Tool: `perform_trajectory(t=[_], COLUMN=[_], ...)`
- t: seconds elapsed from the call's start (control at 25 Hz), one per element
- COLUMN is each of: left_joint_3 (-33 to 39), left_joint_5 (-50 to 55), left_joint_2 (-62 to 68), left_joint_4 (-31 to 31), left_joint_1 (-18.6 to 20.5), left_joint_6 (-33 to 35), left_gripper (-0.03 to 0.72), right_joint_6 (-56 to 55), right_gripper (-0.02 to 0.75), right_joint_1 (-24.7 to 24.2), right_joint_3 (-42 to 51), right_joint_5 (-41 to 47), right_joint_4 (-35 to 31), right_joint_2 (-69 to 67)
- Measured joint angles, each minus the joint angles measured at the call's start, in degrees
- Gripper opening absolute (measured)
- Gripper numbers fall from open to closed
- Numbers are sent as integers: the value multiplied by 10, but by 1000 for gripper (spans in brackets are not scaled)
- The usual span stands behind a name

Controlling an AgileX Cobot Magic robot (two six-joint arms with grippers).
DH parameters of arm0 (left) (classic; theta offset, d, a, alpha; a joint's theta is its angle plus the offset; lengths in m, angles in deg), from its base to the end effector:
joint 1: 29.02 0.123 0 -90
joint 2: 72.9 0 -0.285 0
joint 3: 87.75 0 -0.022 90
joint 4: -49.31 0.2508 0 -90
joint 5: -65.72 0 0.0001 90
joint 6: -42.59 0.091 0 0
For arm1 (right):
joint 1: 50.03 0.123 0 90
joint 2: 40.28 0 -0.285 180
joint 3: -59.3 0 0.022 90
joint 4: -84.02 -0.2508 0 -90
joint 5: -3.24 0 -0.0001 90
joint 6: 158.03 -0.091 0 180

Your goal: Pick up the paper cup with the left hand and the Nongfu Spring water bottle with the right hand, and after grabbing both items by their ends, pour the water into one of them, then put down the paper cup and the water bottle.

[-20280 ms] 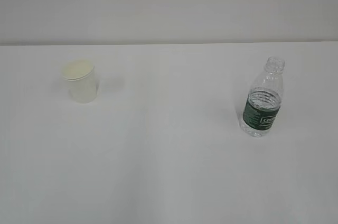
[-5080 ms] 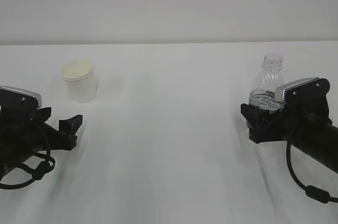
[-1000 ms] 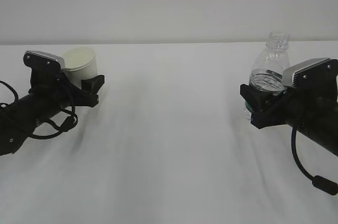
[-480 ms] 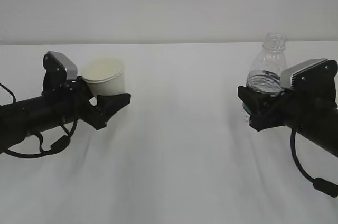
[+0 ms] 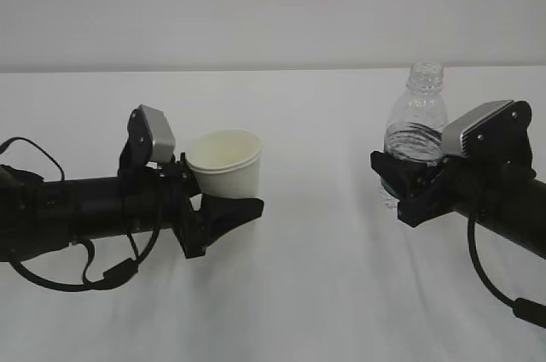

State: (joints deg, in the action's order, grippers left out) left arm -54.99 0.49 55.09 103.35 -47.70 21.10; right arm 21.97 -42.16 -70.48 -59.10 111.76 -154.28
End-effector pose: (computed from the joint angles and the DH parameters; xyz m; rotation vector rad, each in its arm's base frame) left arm 0.2981 -0.1713 0.0980 0.9714 1.6183 -0.8998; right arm 0.2776 0.0762 0.1266 -0.6282 1.7058 0.3159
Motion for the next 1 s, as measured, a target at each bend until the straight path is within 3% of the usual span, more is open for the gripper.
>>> perform_trajectory(t=[0.24, 0.64, 1.0], left_joint_3=[0, -22, -54], left_joint_5=[0, -1, 17], left_joint_2=[0, 0, 0], left_joint_4=[-3, -15, -12], left_joint_1=[-54, -108, -124], left_joint_6=[0, 0, 0], left_gripper=[481, 480, 470], right_joint_6=[4, 4, 4], right_gripper=[473, 473, 473], right_joint_1=[0, 0, 0], right_joint_3=[0, 0, 0], right_joint_5=[29, 95, 150], right_joint_4=[18, 57, 78], right_joint_2=[29, 89, 145])
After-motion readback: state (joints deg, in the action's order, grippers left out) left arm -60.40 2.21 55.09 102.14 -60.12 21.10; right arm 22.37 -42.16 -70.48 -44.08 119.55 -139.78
